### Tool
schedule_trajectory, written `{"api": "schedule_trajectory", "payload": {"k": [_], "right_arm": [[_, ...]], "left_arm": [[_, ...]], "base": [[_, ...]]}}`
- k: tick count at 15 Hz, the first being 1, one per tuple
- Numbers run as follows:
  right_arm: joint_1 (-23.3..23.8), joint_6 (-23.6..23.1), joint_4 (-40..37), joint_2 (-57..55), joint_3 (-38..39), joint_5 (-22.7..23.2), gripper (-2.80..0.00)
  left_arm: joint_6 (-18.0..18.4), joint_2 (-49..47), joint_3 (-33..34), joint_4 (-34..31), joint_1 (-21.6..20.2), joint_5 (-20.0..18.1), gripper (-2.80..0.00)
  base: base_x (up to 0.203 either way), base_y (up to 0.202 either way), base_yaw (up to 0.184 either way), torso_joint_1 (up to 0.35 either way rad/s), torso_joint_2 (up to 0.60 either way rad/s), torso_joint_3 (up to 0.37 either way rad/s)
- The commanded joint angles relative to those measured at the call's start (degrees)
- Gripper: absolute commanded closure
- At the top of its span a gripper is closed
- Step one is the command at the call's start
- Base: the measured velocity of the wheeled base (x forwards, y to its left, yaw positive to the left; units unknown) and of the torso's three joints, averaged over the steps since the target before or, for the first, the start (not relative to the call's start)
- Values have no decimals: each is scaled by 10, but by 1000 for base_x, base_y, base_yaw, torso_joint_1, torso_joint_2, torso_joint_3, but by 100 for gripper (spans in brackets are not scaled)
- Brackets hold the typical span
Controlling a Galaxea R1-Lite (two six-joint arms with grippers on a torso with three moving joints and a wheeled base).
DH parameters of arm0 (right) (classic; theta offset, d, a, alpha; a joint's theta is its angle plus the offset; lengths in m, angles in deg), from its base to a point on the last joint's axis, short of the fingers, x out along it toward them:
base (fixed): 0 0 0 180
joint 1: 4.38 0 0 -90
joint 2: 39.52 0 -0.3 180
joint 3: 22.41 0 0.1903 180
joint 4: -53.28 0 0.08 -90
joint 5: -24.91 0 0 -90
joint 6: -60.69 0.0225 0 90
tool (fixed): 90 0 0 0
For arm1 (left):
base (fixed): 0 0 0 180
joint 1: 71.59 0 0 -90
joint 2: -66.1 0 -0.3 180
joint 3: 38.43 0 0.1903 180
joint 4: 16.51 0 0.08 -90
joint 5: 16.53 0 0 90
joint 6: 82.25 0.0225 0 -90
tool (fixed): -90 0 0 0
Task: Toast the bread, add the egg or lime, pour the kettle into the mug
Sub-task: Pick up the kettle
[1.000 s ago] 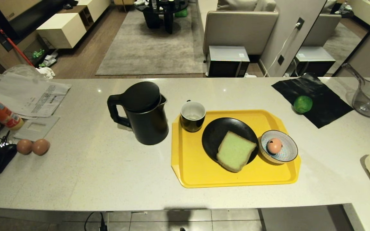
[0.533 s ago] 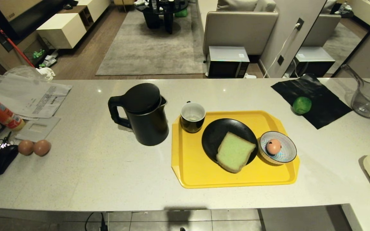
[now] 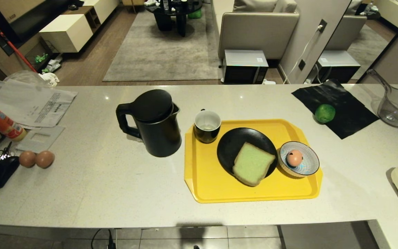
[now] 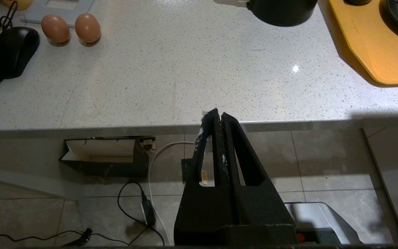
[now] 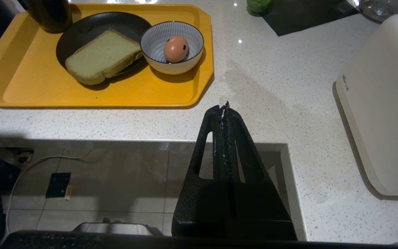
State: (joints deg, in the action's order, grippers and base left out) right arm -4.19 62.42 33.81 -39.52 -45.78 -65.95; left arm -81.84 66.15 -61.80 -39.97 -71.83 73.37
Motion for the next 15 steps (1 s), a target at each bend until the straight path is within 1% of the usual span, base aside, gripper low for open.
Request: {"api": "schedule_trajectory", "payload": {"k": [1,15], "right_arm": [[0,0,1,-1,15,0,0],[0,3,1,-1,15,-6,0]], "left_arm": [[0,0,0,0,0,0,0],[-1,0,0,0,0,0,0]], "base": [[0,0,0,0,0,0],[0,0,0,0,0,0]]}}
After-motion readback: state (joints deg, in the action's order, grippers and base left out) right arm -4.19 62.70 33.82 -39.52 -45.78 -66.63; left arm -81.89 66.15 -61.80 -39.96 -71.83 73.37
